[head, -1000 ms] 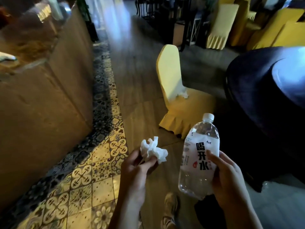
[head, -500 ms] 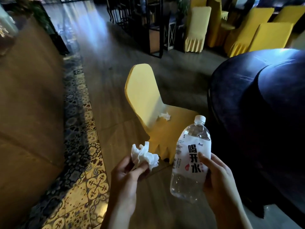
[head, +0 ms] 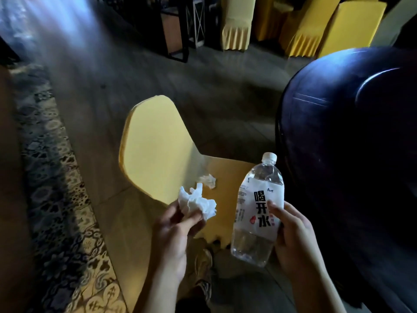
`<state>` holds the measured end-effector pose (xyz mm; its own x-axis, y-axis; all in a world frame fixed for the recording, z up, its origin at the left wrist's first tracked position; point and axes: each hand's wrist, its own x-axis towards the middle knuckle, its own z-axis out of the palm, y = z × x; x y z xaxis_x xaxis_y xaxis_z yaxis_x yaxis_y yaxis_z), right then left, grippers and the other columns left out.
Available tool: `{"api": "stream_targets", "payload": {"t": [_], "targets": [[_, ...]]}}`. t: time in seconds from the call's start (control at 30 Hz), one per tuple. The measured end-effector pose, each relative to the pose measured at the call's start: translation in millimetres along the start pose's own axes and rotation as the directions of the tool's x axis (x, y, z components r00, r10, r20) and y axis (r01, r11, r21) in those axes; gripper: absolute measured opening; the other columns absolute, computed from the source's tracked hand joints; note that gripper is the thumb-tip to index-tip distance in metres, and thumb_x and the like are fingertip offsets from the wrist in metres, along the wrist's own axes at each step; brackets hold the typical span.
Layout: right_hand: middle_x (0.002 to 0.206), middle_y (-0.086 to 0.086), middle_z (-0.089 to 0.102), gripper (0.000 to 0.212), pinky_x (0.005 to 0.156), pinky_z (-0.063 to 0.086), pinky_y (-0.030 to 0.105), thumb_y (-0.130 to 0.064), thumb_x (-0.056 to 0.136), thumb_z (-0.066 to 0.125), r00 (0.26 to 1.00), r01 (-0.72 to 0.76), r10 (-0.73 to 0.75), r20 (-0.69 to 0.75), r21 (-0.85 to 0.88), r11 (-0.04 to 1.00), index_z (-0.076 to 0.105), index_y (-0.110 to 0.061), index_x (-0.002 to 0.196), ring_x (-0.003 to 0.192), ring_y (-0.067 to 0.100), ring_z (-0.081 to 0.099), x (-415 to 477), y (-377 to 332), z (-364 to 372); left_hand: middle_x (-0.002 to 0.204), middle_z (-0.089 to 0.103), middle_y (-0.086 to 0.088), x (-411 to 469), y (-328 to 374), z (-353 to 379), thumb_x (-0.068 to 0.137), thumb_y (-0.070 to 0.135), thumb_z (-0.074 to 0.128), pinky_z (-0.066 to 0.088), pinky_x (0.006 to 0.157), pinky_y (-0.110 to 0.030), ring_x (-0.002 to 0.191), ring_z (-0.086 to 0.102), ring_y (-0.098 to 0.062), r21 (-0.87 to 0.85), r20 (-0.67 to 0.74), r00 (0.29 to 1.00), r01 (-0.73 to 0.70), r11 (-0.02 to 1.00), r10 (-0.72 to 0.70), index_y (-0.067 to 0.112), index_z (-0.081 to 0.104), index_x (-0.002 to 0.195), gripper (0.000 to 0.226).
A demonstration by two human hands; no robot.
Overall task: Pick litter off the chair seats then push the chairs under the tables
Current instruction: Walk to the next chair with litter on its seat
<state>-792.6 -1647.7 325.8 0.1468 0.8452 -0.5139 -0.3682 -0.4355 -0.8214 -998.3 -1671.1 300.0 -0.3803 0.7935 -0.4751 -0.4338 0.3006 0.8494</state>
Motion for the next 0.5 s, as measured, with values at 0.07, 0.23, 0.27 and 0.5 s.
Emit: {"api": "stream_targets", "payload": {"t": [0.07, 0.23, 0.27, 0.5], "targets": [[0.101, 0.021, 0.077, 0.021, 0.073, 0.061, 0.048, -0.013, 0.096, 0.061, 1.0, -0.023, 0.023, -0.009, -0.039, 0.999, 0.071, -0.006, 0.114, 0.086, 0.034, 0.077, 41.0, -8.2, 21.7, 0.111, 0.078, -0.009, 40.5, 11.3, 16.0, 0.081, -0.008, 0.071, 0.055, 0.093, -0.045, 0.113, 0.069, -0.034, 0.042, 0.008, 1.0, 0.016, 0.999, -0.016, 0.013, 0.075, 0.115, 0.04], [0.1, 0.017, 0.078, 0.021, 0.07, 0.06, 0.046, -0.013, 0.096, 0.064, 0.995, -0.079, 0.072, -0.076, -0.1, 0.992, 0.072, -0.009, 0.115, 0.092, 0.035, 0.076, 130.8, -9.3, 49.9, 0.104, 0.08, -0.005, 136.6, 10.6, 49.4, 0.08, -0.008, 0.075, 0.06, 0.081, -0.035, 0.103, 0.074, -0.025, 0.193, 0.053, 0.996, 0.054, 0.98, -0.066, 0.022, 0.077, 0.106, 0.04], [0.1, 0.017, 0.078, 0.021, 0.07, 0.061, 0.046, -0.012, 0.095, 0.064, 0.993, -0.097, 0.088, -0.084, -0.101, 0.99, 0.072, -0.008, 0.114, 0.092, 0.036, 0.076, 149.4, -7.0, 53.1, 0.105, 0.079, -0.004, 158.2, 5.8, 53.9, 0.08, -0.008, 0.076, 0.06, 0.08, -0.033, 0.103, 0.074, -0.024, 0.222, 0.041, 0.996, 0.073, 0.972, -0.084, 0.024, 0.075, 0.108, 0.043], [0.1, 0.018, 0.078, 0.021, 0.079, 0.062, 0.053, -0.01, 0.094, 0.067, 0.972, -0.211, 0.19, -0.137, -0.157, 0.965, 0.07, -0.006, 0.114, 0.093, 0.038, 0.076, 280.4, 38.5, 57.6, 0.104, 0.078, 0.0, 300.5, -76.5, 68.7, 0.068, 0.002, 0.087, 0.059, 0.093, -0.044, 0.098, 0.074, -0.02, 0.512, -0.069, 0.975, 0.215, 0.832, -0.209, 0.021, 0.074, 0.111, 0.048]]}}
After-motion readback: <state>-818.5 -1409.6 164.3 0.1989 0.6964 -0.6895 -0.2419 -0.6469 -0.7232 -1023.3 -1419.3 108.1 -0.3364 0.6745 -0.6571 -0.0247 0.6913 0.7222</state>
